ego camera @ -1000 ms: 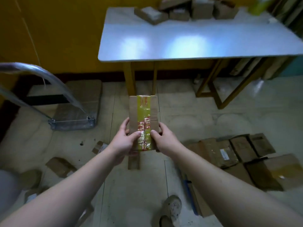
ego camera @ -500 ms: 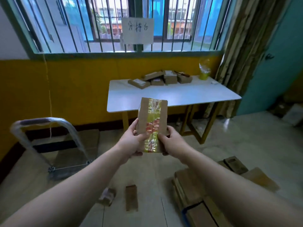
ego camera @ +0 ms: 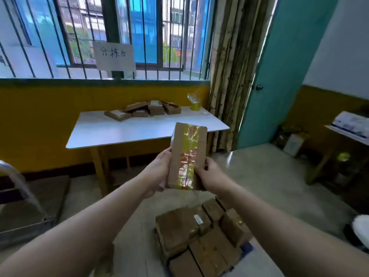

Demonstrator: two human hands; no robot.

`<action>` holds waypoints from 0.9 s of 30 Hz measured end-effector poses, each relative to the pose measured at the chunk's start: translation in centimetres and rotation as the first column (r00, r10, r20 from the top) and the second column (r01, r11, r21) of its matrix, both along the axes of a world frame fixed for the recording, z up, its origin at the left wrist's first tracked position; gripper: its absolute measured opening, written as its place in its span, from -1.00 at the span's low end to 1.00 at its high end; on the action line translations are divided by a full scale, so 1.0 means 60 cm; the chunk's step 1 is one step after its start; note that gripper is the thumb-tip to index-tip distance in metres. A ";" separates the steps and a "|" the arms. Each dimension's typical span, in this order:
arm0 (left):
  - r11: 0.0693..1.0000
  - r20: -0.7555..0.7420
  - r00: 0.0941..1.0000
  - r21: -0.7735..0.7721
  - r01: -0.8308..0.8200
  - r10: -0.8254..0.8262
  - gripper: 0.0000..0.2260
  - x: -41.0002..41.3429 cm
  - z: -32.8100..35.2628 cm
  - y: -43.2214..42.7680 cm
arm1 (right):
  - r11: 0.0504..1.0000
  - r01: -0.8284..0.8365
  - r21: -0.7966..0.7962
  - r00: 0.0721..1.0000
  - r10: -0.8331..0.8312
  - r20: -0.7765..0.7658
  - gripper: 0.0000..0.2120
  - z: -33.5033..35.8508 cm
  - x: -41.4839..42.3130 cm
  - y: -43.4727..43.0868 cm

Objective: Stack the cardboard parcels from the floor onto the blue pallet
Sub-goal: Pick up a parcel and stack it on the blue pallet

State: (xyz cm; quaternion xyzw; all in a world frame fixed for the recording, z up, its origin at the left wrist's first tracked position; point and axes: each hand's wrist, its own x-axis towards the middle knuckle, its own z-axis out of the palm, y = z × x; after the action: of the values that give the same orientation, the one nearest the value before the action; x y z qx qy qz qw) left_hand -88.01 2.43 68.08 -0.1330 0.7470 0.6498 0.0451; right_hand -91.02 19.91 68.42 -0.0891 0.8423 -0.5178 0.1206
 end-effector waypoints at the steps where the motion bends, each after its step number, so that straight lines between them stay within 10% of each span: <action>1: 1.000 -0.007 1.000 -0.009 -0.003 0.003 -0.68 -0.008 -0.002 0.034 | 1.000 -0.002 -0.001 1.000 0.002 0.010 -0.69 0.001 -0.004 0.040; 9: 0.998 0.178 0.984 0.063 0.011 -0.022 -0.17 -0.049 -0.030 0.184 | 0.984 0.061 -0.165 0.998 -0.057 0.033 -0.65 -0.023 -0.023 0.217; 16: 0.999 0.180 0.983 -0.030 0.038 -0.032 -0.60 -0.128 -0.073 0.208 | 0.993 0.117 0.023 0.982 -0.119 0.148 -0.06 -0.053 -0.093 0.227; 22: 0.995 0.203 0.978 0.090 0.035 -0.053 -0.55 -0.195 -0.118 0.214 | 0.977 0.213 0.016 0.947 -0.211 0.243 -0.75 -0.100 -0.183 0.247; 27: 0.991 0.259 0.965 0.134 -0.001 -0.034 -0.49 -0.225 -0.164 0.230 | 0.987 0.132 0.095 0.975 -0.147 0.166 -0.74 -0.165 -0.248 0.252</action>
State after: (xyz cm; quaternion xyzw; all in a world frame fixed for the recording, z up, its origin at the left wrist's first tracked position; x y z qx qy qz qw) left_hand -101.52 16.20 58.26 -0.2081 0.6908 0.6744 0.1571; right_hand -105.89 35.04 58.52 0.0207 0.8537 -0.4951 0.1601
